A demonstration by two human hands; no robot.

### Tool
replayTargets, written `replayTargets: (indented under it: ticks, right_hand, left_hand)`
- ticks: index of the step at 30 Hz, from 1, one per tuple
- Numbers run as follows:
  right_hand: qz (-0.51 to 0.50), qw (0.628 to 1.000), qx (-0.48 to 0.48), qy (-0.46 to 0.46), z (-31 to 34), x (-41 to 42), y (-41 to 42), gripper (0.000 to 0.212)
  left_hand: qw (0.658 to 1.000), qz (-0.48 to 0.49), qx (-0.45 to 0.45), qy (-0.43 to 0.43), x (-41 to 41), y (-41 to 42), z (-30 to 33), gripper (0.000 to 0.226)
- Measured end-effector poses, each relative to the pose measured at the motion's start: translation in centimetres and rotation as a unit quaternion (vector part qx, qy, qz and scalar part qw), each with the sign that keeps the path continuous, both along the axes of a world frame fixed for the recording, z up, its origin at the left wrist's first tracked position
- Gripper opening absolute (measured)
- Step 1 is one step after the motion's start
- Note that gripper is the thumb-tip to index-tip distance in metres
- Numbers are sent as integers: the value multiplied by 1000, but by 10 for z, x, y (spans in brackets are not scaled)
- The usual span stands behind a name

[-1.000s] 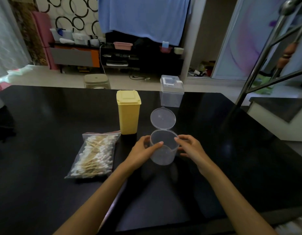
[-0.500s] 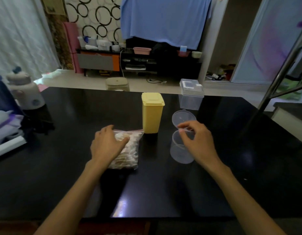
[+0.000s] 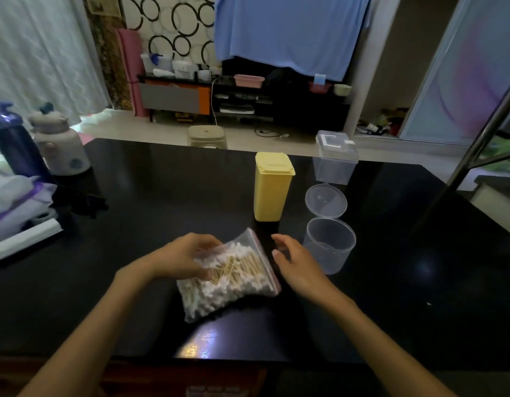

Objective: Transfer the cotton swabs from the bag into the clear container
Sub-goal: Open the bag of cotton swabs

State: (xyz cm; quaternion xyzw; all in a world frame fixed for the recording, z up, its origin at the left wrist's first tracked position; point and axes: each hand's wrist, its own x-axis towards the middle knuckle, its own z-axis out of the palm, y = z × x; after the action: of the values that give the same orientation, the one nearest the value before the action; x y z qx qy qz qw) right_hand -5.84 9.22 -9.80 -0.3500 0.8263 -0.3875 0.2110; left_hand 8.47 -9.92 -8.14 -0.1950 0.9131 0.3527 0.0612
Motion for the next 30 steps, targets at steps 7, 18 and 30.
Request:
replayTargets:
  ticks: [7,18,30]
  right_hand:
    - [-68,978,-72,-182,-7,6,6,18]
    - [-95,978,-139,-122,11,1,17,15]
    - [-87,963,-155,-203,8,6,30,15]
  left_hand:
    - [956,49,-257,134,-23,31,4,52]
    - [966,133,60,213,-55,87,-10,18]
    - [928,183,267,186,-60,93,-8,4]
